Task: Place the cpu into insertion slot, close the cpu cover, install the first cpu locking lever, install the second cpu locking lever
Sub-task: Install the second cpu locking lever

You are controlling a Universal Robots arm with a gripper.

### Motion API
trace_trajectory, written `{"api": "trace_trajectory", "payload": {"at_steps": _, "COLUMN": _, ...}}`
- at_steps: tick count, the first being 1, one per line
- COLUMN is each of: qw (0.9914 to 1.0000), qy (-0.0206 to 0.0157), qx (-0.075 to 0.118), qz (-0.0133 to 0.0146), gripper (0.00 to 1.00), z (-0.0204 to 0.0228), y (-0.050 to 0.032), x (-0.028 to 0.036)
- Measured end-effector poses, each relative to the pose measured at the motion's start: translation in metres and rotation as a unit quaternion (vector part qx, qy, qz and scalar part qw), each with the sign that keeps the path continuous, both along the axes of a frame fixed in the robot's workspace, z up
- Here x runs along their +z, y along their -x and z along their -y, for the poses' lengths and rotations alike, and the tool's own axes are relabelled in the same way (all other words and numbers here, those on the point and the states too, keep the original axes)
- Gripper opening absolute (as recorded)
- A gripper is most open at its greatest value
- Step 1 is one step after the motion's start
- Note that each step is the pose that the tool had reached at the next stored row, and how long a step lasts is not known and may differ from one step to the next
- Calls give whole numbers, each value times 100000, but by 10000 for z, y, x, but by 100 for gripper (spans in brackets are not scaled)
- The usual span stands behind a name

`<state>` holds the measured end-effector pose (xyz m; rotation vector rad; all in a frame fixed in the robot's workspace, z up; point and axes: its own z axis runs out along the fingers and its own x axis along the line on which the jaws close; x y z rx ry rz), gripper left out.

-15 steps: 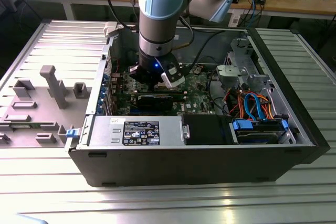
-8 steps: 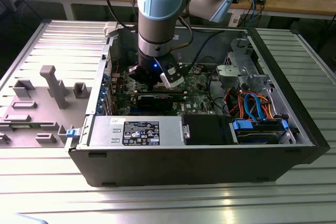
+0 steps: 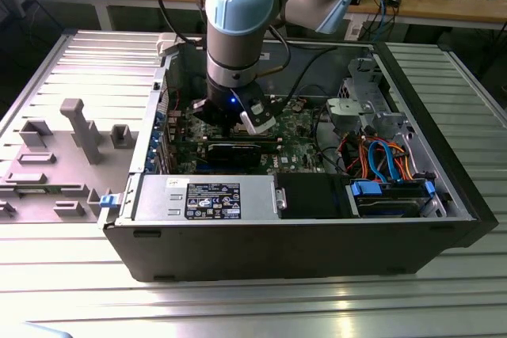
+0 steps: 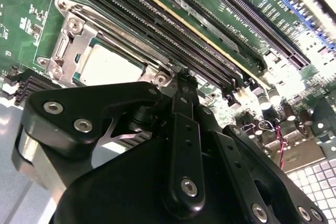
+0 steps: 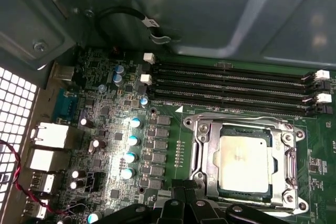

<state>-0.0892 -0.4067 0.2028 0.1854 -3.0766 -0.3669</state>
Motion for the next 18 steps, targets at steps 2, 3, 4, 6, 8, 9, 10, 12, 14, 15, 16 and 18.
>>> {"api": "trace_trajectory", "payload": {"at_steps": 2, "qw": 100000, "qy": -306, "qx": -1, "qz": -1, "gripper": 11, "z": 0, "y": 0, "x": -4}}
{"api": "trace_trajectory", "payload": {"at_steps": 3, "qw": 99999, "qy": -428, "qx": 0, "qz": 0, "gripper": 11, "z": 0, "y": 0, "x": -6}}
{"api": "trace_trajectory", "payload": {"at_steps": 4, "qw": 99998, "qy": -691, "qx": -3, "qz": -1, "gripper": 11, "z": 0, "y": 0, "x": -10}}
{"api": "trace_trajectory", "payload": {"at_steps": 6, "qw": 99992, "qy": -1274, "qx": -2, "qz": 1, "gripper": 11, "z": 0, "y": 0, "x": -26}}
{"api": "trace_trajectory", "payload": {"at_steps": 8, "qw": 99986, "qy": -1665, "qx": 0, "qz": 2, "gripper": 11, "z": 0, "y": 0, "x": -47}}
{"api": "trace_trajectory", "payload": {"at_steps": 9, "qw": 99985, "qy": -1736, "qx": -2, "qz": -13, "gripper": 11, "z": 1, "y": 1, "x": -53}}
{"api": "trace_trajectory", "payload": {"at_steps": 10, "qw": 99985, "qy": -1754, "qx": -6, "qz": -16, "gripper": 11, "z": 1, "y": 1, "x": -55}}
{"api": "trace_trajectory", "payload": {"at_steps": 12, "qw": 99987, "qy": -1601, "qx": 1, "qz": -15, "gripper": 11, "z": 1, "y": 0, "x": -58}}
{"api": "trace_trajectory", "payload": {"at_steps": 14, "qw": 99997, "qy": -730, "qx": -5, "qz": -6, "gripper": 11, "z": 1, "y": 1, "x": -61}}
{"api": "trace_trajectory", "payload": {"at_steps": 15, "qw": 99999, "qy": -338, "qx": -9, "qz": 6, "gripper": 11, "z": 0, "y": 0, "x": -64}}
{"api": "trace_trajectory", "payload": {"at_steps": 16, "qw": 100000, "qy": -221, "qx": -7, "qz": 8, "gripper": 11, "z": 0, "y": 0, "x": -64}}
{"api": "trace_trajectory", "payload": {"at_steps": 18, "qw": 100000, "qy": -198, "qx": 1, "qz": 33, "gripper": 11, "z": 1, "y": -1, "x": -48}}
